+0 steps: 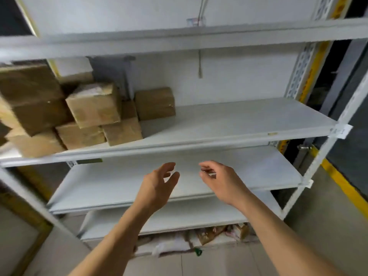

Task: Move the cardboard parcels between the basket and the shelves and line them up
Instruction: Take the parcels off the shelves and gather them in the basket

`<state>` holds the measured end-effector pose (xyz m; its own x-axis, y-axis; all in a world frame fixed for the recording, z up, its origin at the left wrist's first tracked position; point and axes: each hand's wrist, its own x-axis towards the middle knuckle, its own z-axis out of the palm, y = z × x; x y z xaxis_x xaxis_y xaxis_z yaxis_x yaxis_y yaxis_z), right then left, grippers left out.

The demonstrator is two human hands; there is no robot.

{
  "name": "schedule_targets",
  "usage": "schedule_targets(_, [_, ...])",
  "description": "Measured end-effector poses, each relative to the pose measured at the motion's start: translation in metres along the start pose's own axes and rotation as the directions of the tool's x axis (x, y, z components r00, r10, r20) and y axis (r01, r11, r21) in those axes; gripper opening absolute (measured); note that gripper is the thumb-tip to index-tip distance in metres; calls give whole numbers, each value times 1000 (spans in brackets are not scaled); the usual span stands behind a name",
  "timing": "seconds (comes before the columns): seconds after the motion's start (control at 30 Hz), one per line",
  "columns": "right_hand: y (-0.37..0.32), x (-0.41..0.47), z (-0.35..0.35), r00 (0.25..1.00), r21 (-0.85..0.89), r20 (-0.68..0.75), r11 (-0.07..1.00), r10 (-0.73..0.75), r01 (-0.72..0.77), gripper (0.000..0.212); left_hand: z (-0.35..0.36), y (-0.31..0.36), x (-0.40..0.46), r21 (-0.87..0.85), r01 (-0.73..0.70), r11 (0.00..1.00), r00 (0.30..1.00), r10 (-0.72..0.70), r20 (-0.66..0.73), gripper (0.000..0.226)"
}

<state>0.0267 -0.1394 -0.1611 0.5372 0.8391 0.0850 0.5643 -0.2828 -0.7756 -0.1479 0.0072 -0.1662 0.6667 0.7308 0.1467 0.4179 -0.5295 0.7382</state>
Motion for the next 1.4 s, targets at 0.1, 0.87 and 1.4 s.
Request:
schedule_targets(0.1, [-38,35,32,996,30,37,997,-75,74,37,-41,-25,4,-18,35,999,995,-37,-95,43])
schedule_targets(0.87, [-227,228,118,949,208,154,948,-275,241,85,-223,-69,134,-46,185,982,778,-175,-604,84])
schedule_targets(1.4, [-245,265,137,977,443,192,897,-94,-1,97,-236,-77,164,-550,116,827,734,-444,-514,57])
